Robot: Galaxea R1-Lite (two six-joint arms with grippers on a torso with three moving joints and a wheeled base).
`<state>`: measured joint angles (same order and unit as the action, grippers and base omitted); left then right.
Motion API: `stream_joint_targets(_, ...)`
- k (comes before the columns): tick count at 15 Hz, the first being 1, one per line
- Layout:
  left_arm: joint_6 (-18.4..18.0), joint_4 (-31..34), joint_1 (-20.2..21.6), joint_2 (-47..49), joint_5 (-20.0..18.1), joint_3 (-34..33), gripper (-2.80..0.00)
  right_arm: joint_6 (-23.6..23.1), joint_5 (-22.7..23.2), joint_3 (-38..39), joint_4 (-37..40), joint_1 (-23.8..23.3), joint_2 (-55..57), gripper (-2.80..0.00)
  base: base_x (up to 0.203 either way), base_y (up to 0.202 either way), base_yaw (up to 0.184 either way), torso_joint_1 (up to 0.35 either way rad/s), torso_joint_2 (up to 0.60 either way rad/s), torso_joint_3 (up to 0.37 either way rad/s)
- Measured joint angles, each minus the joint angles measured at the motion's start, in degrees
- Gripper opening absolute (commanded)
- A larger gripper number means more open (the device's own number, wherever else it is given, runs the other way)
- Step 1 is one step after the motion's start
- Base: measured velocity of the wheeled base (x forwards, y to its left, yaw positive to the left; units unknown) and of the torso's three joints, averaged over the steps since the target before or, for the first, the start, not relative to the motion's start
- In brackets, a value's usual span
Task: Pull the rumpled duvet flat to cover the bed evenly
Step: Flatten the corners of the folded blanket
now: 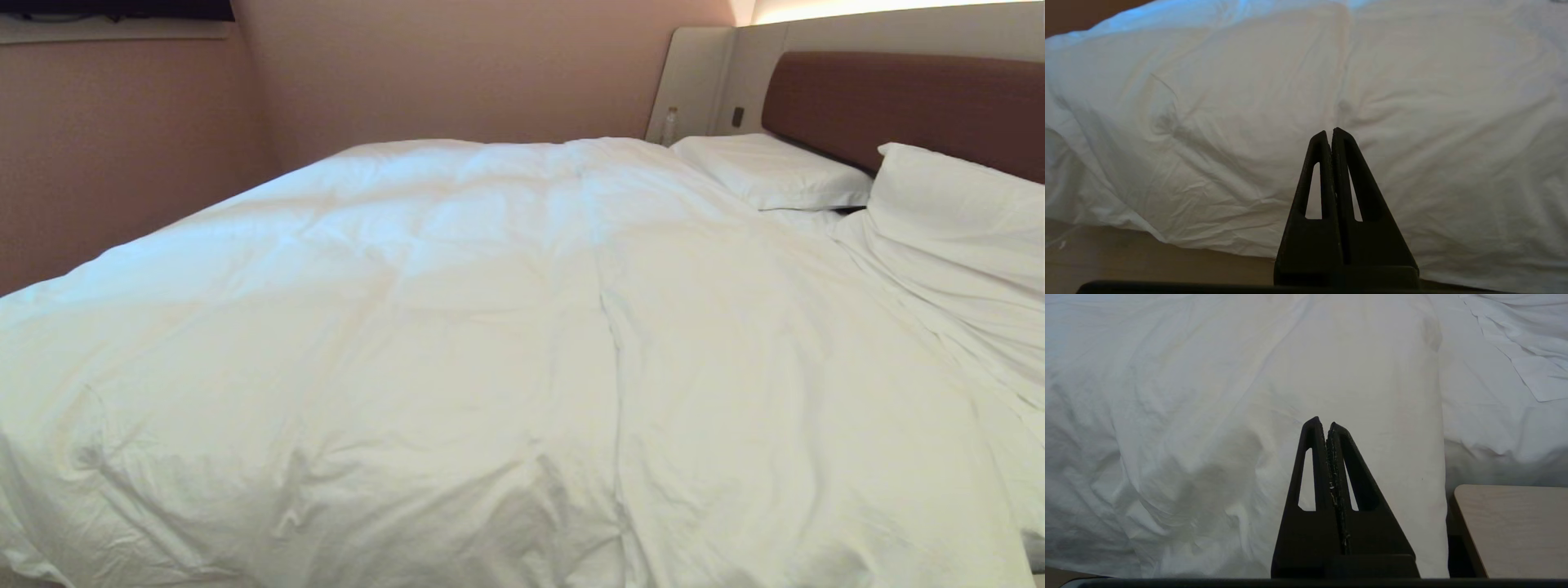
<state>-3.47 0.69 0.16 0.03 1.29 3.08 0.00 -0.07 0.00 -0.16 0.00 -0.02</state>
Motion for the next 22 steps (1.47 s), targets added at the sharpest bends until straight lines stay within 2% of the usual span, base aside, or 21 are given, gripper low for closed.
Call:
stream_joint_targets(20,0.75,-0.07,-0.02,-0.01,-0.78,-2.98,-2.80,0.02,0.07,-0.02,0.06,0.10,0.02,-2.80,0.000,0.000,0.000,0.000,0.00,0.000)
stream_joint_targets(22,0.80,-0.07,-0.05,-0.01,-0.80,-2.98,-2.80,0.00,0.10,0.00,0.09,0.10,0.02,-2.80,-0.111,0.000,0.001,0.005,0.00,0.000)
